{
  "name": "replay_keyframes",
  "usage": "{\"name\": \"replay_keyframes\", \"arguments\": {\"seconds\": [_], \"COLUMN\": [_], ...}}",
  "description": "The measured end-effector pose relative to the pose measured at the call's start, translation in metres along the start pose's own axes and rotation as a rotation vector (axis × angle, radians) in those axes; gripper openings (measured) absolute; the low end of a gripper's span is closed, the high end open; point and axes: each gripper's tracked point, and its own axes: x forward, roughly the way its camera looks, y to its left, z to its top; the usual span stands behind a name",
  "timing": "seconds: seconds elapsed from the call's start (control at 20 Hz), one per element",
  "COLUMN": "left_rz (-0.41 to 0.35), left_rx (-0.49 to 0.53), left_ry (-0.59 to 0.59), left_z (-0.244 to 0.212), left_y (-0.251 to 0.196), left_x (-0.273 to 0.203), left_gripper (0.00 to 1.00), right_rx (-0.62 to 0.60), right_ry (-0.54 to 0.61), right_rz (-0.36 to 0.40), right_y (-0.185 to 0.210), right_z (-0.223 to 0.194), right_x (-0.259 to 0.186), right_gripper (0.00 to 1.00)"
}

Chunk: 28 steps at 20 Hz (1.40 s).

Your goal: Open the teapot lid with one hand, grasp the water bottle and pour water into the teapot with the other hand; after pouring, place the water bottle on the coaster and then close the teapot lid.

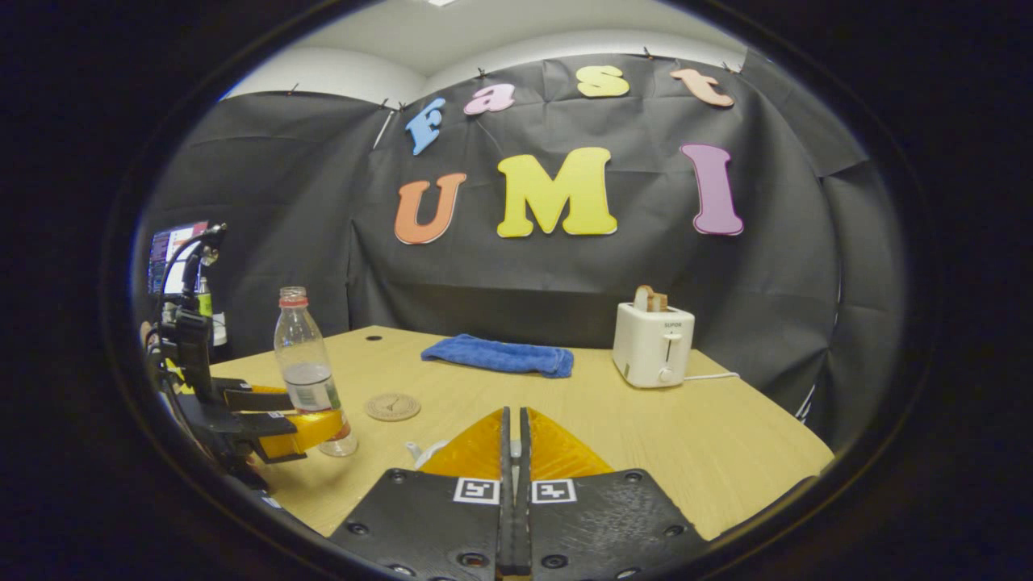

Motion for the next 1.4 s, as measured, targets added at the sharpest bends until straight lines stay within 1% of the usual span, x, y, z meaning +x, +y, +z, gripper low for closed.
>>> {"name": "replay_keyframes", "arguments": {"seconds": [0.1, 0.2, 0.3, 0.4, 0.55, 0.65, 0.75, 0.9, 1.2, 1.4], "left_rz": [0.002, 0.002, 0.031, 0.057, 0.097, 0.107, 0.127, 0.134, 0.180, 0.228], "left_rx": [0.010, 0.028, 0.069, 0.148, 0.303, 0.458, 0.573, 0.717, 1.089, 1.267], "left_ry": [-0.003, 0.007, 0.032, 0.043, 0.045, 0.035, 0.029, 0.043, 0.072, 0.064], "left_z": [0.001, 0.001, 0.002, 0.007, 0.019, 0.031, 0.040, 0.044, 0.040, 0.043], "left_y": [-0.001, -0.001, 0.003, 0.007, 0.011, 0.014, 0.019, 0.016, 0.011, 0.009], "left_x": [0.000, 0.001, 0.000, -0.001, -0.004, -0.007, -0.007, -0.007, -0.001, 0.003], "left_gripper": [0.86, 0.81, 0.80, 0.79, 0.78, 0.78, 0.77, 0.76, 0.76, 0.76], "right_rx": [0.003, 0.008, 0.011, 0.011, 0.016, 0.016, 0.014, 0.008, 0.013, 0.019], "right_ry": [0.006, 0.005, 0.001, -0.003, -0.002, -0.001, 0.003, 0.003, 0.004, 0.015], "right_rz": [-0.001, 0.000, -0.001, -0.004, -0.006, -0.013, -0.019, -0.020, -0.026, -0.027], "right_y": [-0.002, -0.005, -0.010, -0.015, -0.024, -0.032, -0.040, -0.046, -0.062, -0.070], "right_z": [-0.002, -0.003, -0.002, -0.001, -0.002, -0.002, -0.004, -0.005, -0.009, -0.017], "right_x": [-0.002, -0.004, -0.006, -0.008, -0.012, -0.014, -0.016, -0.019, -0.027, -0.031], "right_gripper": [0.00, 0.00, 0.00, 0.00, 0.00, 0.00, 0.00, 0.00, 0.00, 0.00]}}
